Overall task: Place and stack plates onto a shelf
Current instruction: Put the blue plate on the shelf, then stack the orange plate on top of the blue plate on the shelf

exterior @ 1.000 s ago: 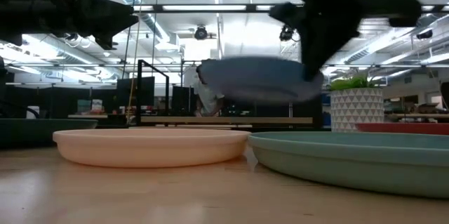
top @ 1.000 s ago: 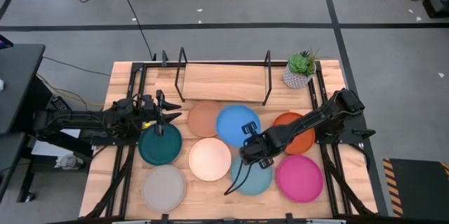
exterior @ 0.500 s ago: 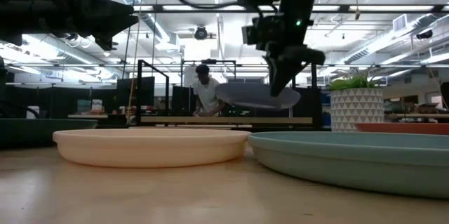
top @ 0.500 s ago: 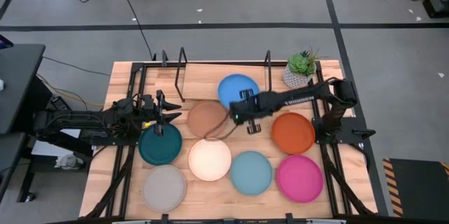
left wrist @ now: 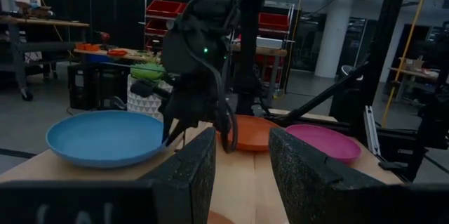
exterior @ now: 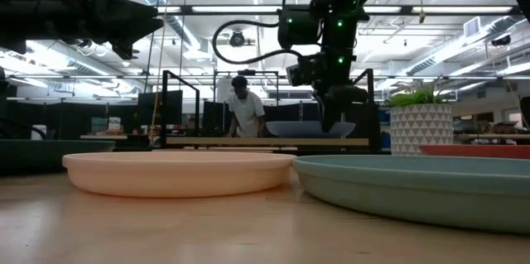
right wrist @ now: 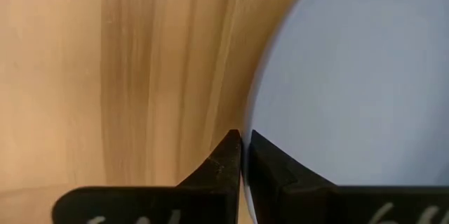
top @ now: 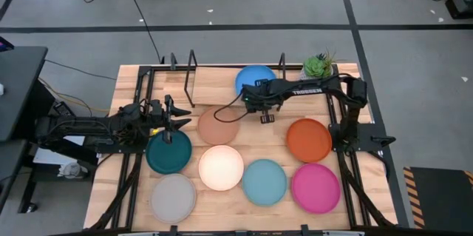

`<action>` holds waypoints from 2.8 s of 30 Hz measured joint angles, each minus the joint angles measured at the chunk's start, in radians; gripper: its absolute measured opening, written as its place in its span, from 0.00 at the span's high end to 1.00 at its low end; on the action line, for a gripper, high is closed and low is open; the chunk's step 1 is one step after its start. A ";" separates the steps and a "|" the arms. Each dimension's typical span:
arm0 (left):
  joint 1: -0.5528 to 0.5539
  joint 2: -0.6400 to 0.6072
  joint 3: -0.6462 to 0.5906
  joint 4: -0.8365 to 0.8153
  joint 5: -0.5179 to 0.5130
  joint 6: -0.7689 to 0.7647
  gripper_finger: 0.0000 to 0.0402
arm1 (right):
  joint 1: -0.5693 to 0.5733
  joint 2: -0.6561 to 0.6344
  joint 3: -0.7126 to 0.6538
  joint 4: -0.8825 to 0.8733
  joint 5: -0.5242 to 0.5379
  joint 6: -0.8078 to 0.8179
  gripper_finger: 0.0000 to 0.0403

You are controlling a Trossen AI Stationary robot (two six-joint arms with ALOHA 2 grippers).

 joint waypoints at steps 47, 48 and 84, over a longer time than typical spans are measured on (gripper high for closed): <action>0.000 0.000 0.000 -0.005 0.000 -0.014 0.65 | 0.367 -0.008 0.060 -0.357 -0.253 0.874 0.64; 0.000 0.000 0.000 -0.005 0.000 -0.031 0.65 | 0.382 -0.008 0.059 -0.388 -0.253 0.907 0.63; 0.000 0.000 0.000 -0.005 0.000 -0.053 0.65 | 0.515 -0.006 -0.208 -0.244 -0.347 0.984 0.84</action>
